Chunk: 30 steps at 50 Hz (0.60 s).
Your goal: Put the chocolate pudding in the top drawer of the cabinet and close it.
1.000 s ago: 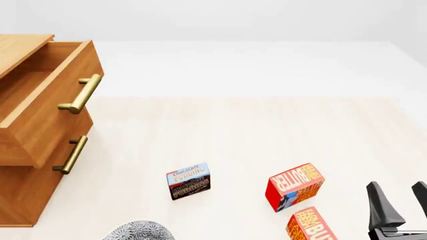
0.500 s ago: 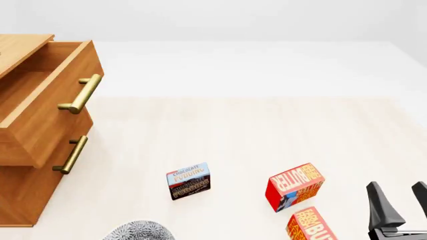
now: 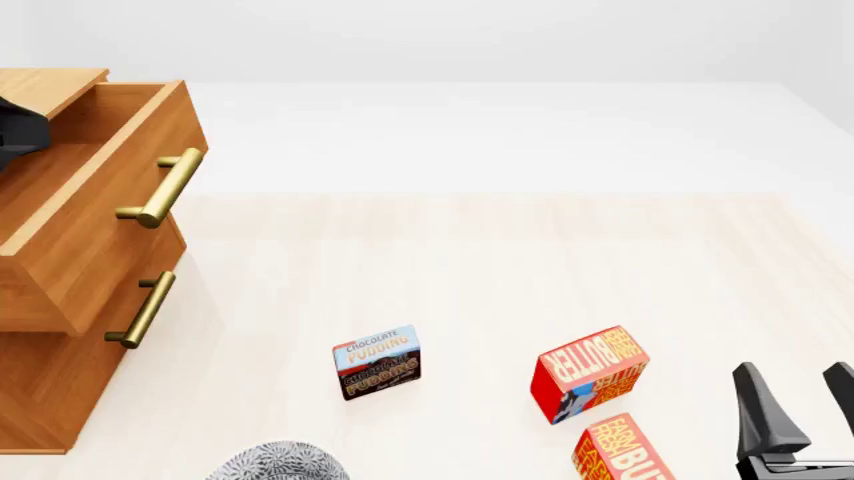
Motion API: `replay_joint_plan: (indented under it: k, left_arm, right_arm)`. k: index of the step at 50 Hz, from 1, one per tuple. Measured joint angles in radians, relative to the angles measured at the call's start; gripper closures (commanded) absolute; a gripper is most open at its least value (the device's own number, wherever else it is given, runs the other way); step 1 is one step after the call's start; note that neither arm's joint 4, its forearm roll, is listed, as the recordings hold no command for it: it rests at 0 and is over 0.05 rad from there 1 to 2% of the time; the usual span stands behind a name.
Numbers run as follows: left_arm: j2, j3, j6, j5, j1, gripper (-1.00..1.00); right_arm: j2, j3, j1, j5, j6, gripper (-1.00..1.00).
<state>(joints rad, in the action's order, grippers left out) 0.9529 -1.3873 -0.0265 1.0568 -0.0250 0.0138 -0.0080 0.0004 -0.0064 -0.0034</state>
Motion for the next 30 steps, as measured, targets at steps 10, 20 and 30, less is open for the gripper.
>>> replay_joint_plan:
  k: [10,20,30]
  left_arm:
    - [0.001,0.056,-0.011,-0.023,-0.01,-1.0]
    - [-0.005,0.135,-0.017,-0.062,-0.014,-1.0]
    - [-0.019,0.239,-0.012,-0.115,0.001,-1.0]
  right_arm:
    - [0.0,0.001,0.0,-0.001,0.0,-1.0]
    - [-0.004,0.001,0.0,0.003,0.0,-1.0]
    - [-0.007,0.0,0.0,0.008,0.0,-1.0]
